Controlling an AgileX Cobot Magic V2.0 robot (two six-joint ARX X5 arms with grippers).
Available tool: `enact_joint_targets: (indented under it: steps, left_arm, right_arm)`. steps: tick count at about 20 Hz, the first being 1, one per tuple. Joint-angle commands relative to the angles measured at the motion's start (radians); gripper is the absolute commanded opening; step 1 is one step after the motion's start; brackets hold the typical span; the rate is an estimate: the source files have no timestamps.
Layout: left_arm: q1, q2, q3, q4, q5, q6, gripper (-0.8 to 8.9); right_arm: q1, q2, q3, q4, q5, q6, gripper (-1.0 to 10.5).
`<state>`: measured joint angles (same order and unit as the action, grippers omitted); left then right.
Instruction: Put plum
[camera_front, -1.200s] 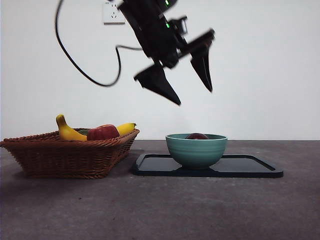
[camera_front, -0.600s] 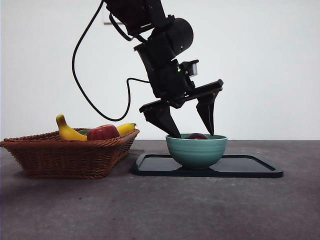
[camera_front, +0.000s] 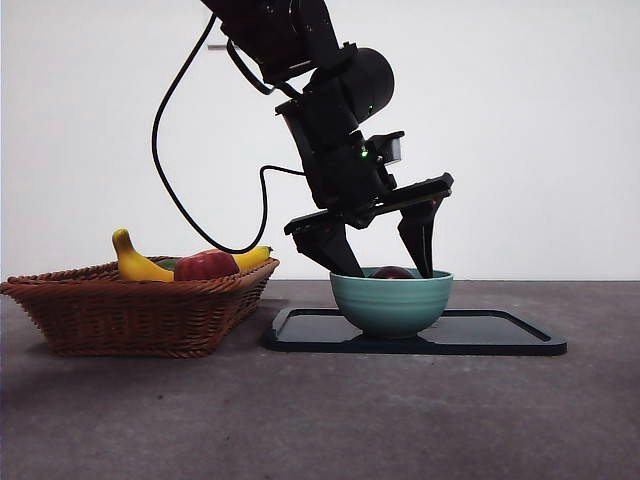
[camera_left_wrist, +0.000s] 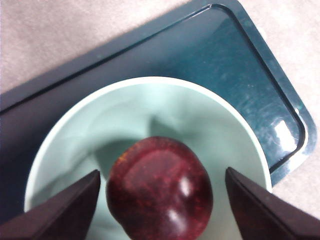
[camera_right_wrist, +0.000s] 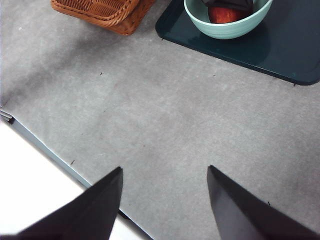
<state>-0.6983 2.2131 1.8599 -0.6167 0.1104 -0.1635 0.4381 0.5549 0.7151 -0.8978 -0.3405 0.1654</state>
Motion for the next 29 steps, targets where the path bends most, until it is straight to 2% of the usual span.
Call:
enact_joint_targets:
  steps: [1,5,7,12,14,18,26,29]
  left_arm:
    - [-0.014,0.034,0.034,0.003,-0.001,0.021,3.71]
    - [-0.024,0.035,0.034,-0.009,-0.008,0.037,3.69]
    - [-0.031,0.037,0.034,-0.032,-0.041,0.051,3.28]
    - [-0.033,0.038,0.034,-0.039,-0.045,0.054,2.95]
    - [-0.033,0.038,0.034,-0.038,-0.044,0.064,2.50]
    - [-0.033,0.034,0.061,-0.051,-0.044,0.073,2.45]
    - [-0.027,0.023,0.362,-0.319,-0.044,0.113,2.46]
    - [-0.015,-0.032,0.428,-0.370,-0.044,0.118,2.46]
  right_arm:
    - [0.006,0.004,0.005,0.006,0.000,0.006,2.7]
    - [0.006,0.004,0.005,0.006,0.000,0.006,2.7]
    - [0.006,0.004,0.005,0.006,0.000,0.006,2.7]
    - [0.006,0.004,0.005,0.006,0.000,0.006,2.7]
    - [0.006,0.004,0.005,0.006,0.000,0.006,2.7]
    - [0.006,0.004,0.005,0.005,0.000,0.006,2.7]
    - [0.006,0.004,0.005,0.005,0.001,0.005,2.7]
    - [0.006,0.004,0.005,0.006,0.001,0.005,2.7]
